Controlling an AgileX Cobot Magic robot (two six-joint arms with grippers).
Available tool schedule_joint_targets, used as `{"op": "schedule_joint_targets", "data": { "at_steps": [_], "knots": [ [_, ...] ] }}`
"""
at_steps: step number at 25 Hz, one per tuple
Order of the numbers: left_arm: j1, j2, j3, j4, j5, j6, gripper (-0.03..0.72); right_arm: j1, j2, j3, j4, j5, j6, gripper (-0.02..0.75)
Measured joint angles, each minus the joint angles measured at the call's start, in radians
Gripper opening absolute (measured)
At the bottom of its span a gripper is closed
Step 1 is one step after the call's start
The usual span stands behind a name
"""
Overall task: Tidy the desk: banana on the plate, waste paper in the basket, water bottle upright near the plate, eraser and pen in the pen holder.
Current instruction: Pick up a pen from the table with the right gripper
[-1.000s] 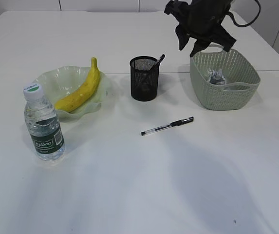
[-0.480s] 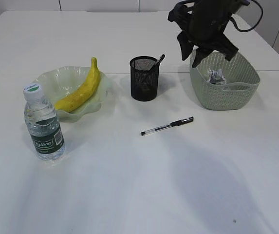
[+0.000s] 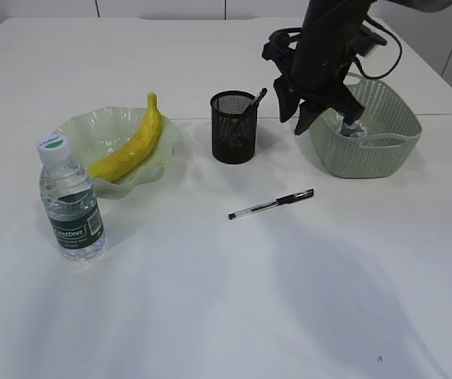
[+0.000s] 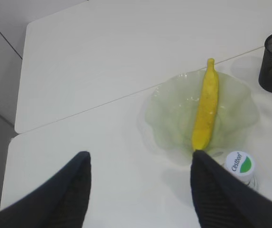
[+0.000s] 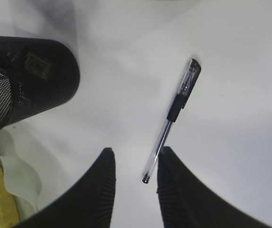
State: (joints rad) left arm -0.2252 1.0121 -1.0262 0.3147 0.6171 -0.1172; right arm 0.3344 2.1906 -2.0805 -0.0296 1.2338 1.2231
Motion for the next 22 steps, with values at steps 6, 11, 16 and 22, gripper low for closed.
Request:
{"op": "schedule_joint_targets", "data": {
  "at_steps": [6, 11, 16, 22],
  "knots": [
    [0.0, 0.0, 0.0, 0.0, 0.0, 0.0, 0.466, 0.0, 0.011, 0.0, 0.0, 0.0, 0.033, 0.23],
    [0.0, 0.0, 0.0, 0.0, 0.0, 0.0, 0.466, 0.0, 0.023, 0.0, 0.0, 0.0, 0.051, 0.23],
    [0.0, 0.0, 0.0, 0.0, 0.0, 0.0, 0.466, 0.0, 0.042, 0.0, 0.0, 0.0, 0.053, 0.23],
    [0.0, 0.0, 0.0, 0.039, 0.016, 0.0, 0.466, 0.0, 0.051, 0.0, 0.0, 0.0, 0.035, 0.23]
  ]
}}
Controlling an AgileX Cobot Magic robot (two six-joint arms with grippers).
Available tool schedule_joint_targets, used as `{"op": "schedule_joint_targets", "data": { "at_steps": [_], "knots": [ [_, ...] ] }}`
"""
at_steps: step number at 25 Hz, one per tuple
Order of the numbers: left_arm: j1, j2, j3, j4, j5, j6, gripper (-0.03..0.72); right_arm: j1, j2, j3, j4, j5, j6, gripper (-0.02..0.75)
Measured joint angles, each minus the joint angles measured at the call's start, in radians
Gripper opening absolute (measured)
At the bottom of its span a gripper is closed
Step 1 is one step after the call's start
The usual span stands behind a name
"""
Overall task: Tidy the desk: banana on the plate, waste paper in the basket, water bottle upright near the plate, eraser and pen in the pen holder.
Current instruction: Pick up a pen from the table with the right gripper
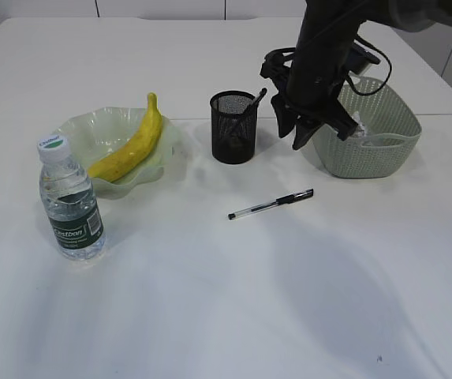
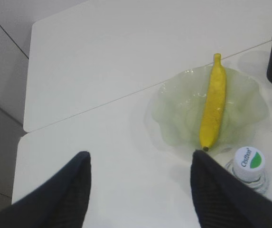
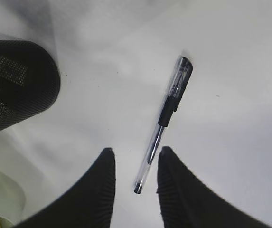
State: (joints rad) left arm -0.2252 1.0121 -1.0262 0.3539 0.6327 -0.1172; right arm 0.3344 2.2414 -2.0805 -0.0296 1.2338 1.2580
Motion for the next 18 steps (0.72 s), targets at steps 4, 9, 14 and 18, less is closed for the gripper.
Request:
{"op": "schedule_joint_targets", "data": {
  "at_steps": [4, 9, 14, 18],
  "knots": [
    [0.0, 0.0, 0.0, 0.008, 0.002, 0.0, 0.466, 0.0, 0.0, 0.0, 0.0, 0.0, -0.005, 0.23],
    [0.0, 0.0, 0.0, 0.006, -0.013, 0.0, 0.466, 0.0, 0.0, 0.0, -0.02, 0.0, -0.017, 0.232],
    [0.0, 0.0, 0.0, 0.0, -0.015, 0.0, 0.466, 0.0, 0.0, 0.0, -0.028, 0.0, -0.017, 0.232],
    [0.0, 0.0, 0.0, 0.0, -0.016, 0.0, 0.466, 0.0, 0.0, 0.0, -0.028, 0.0, -0.02, 0.232]
  ]
}}
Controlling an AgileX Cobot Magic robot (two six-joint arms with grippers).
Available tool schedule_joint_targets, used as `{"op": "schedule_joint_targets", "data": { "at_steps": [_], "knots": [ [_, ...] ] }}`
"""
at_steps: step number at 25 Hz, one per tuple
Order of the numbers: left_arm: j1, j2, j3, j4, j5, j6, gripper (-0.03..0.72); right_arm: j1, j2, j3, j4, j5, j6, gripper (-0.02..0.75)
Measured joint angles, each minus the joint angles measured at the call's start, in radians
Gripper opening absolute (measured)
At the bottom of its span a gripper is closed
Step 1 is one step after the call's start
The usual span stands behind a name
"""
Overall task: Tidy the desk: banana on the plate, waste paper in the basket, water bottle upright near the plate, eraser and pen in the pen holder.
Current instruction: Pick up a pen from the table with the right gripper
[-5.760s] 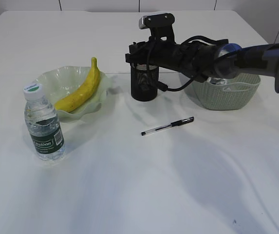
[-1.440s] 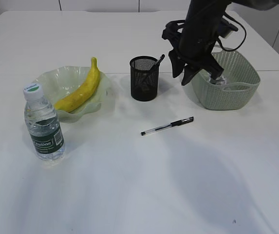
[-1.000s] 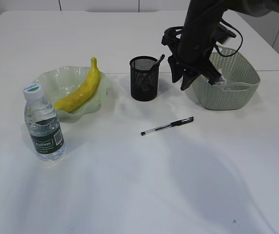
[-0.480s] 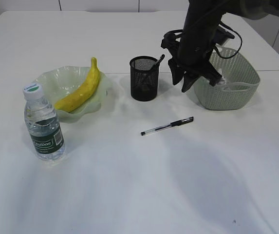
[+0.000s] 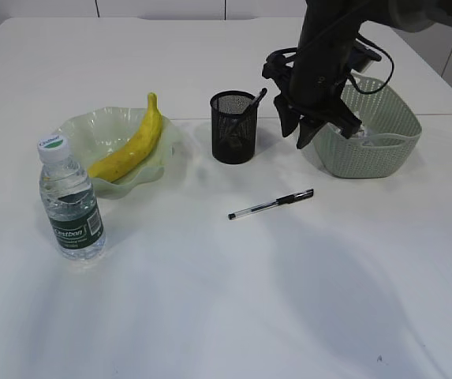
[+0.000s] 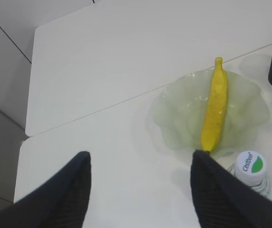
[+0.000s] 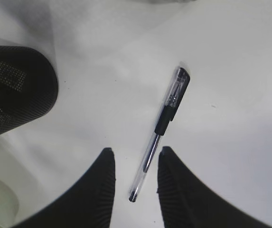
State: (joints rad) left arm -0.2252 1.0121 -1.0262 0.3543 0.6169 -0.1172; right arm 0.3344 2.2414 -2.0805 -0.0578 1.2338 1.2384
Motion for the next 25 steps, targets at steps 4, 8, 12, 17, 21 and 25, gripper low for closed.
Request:
{"op": "schedule_joint_targets", "data": {
  "at_steps": [4, 8, 12, 17, 21, 25],
  "knots": [
    [0.0, 0.0, 0.0, 0.0, -0.002, 0.0, 0.466, 0.0, 0.0, 0.0, -0.002, 0.0, -0.006, 0.232],
    [0.0, 0.0, 0.0, 0.0, 0.0, 0.0, 0.465, 0.0, 0.0, 0.0, 0.002, 0.0, -0.008, 0.232],
    [0.0, 0.0, 0.0, -0.007, 0.0, 0.0, 0.465, 0.0, 0.002, 0.0, 0.01, 0.0, -0.006, 0.233],
    [0.0, 0.0, 0.0, -0.017, 0.0, 0.0, 0.465, 0.0, 0.017, 0.0, 0.013, 0.0, -0.005, 0.233],
    [0.0, 0.0, 0.0, -0.027, -0.002, 0.0, 0.465, 0.0, 0.056, 0.0, 0.026, 0.0, 0.018, 0.233],
    [0.0, 0.0, 0.0, -0.028, -0.002, 0.0, 0.465, 0.0, 0.081, 0.0, 0.036, 0.0, 0.059, 0.233]
  ]
}}
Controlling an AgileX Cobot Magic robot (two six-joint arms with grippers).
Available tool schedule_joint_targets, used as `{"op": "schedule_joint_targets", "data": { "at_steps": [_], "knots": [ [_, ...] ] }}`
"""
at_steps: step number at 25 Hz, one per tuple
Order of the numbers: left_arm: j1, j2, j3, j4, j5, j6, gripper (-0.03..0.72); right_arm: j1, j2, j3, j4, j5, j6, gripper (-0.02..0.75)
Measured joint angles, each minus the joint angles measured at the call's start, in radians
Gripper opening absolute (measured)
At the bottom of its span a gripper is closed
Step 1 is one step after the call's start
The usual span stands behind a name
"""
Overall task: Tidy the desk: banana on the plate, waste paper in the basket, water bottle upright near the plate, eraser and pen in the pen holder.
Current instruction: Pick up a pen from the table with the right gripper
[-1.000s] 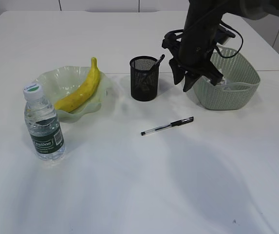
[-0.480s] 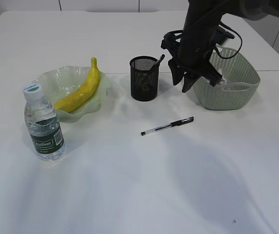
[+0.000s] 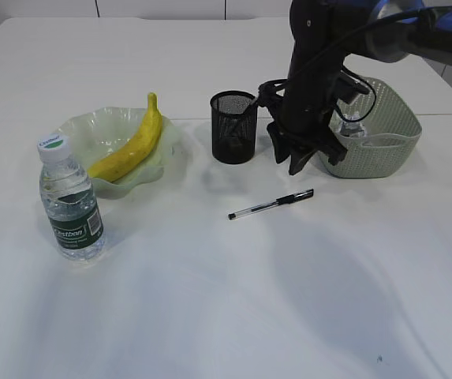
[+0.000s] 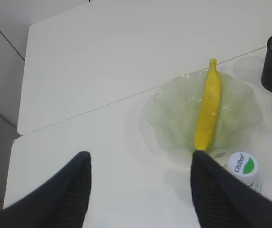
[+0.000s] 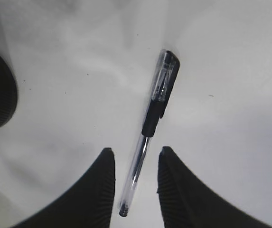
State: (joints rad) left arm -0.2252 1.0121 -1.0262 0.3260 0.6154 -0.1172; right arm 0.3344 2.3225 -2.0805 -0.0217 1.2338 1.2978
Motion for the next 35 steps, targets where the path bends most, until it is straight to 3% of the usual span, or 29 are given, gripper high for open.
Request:
{"op": "schedule_joint_targets", "data": {
  "at_steps": [35],
  "knots": [
    [0.0, 0.0, 0.0, -0.006, 0.0, 0.0, 0.465, 0.0, 0.081, 0.0, 0.007, -0.008, 0.081, 0.236]
  ]
}}
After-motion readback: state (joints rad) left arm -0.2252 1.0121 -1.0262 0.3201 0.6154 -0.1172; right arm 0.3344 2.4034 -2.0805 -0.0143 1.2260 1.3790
